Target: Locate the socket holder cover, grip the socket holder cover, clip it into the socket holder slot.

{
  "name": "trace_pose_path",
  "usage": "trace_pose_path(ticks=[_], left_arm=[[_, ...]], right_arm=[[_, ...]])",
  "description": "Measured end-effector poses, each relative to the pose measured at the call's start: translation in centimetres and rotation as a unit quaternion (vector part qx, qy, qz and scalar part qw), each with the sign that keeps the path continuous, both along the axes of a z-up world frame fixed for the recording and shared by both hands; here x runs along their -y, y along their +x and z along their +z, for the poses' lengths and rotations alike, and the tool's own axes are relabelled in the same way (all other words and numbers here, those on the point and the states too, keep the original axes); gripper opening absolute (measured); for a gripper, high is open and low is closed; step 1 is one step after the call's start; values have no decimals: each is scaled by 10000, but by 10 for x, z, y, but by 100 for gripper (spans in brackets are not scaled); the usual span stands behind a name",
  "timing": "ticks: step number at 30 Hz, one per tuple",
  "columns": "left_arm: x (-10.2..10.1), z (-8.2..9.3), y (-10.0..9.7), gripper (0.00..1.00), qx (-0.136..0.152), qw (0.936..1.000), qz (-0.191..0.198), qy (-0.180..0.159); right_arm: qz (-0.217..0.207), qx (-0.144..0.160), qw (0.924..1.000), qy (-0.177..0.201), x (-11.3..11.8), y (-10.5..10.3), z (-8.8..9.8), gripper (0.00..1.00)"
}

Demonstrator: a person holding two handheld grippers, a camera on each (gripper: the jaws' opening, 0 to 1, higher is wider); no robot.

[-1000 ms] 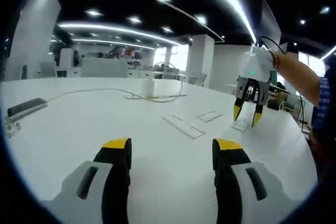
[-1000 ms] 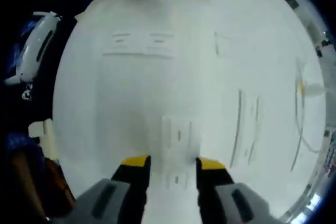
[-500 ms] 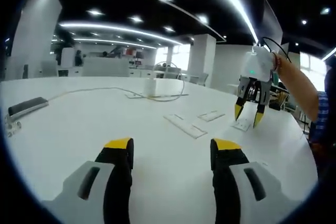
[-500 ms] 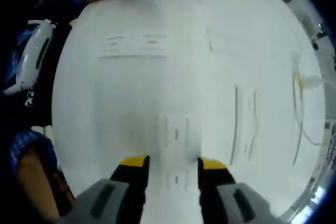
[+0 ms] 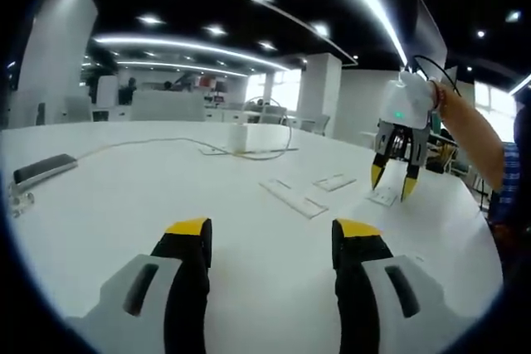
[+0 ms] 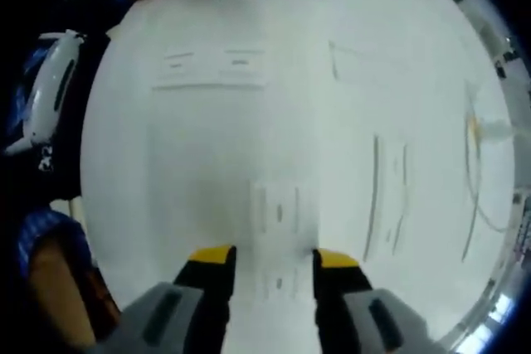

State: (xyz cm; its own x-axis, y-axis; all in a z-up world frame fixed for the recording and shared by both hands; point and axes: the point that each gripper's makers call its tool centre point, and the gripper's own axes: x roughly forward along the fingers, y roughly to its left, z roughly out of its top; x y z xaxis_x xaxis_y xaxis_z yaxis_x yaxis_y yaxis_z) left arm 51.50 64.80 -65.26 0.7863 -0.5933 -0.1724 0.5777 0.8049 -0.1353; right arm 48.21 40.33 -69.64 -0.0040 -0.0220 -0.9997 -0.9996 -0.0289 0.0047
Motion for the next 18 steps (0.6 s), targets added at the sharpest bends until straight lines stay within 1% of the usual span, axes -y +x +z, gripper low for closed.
trace_pose_path(ticks=[9, 14, 18], left_arm=[[1, 1, 0, 59, 21, 10000, -27, 17], [2, 0, 0, 59, 16, 10000, -51, 63], [2, -1, 0, 59, 21, 9999, -53, 95]], right_arm=[[32, 13, 10000, -26, 0, 0, 0, 38], [53, 34, 10000, -72, -1, -3, 0, 35], [129, 41, 9999, -108, -2, -5, 0, 34]])
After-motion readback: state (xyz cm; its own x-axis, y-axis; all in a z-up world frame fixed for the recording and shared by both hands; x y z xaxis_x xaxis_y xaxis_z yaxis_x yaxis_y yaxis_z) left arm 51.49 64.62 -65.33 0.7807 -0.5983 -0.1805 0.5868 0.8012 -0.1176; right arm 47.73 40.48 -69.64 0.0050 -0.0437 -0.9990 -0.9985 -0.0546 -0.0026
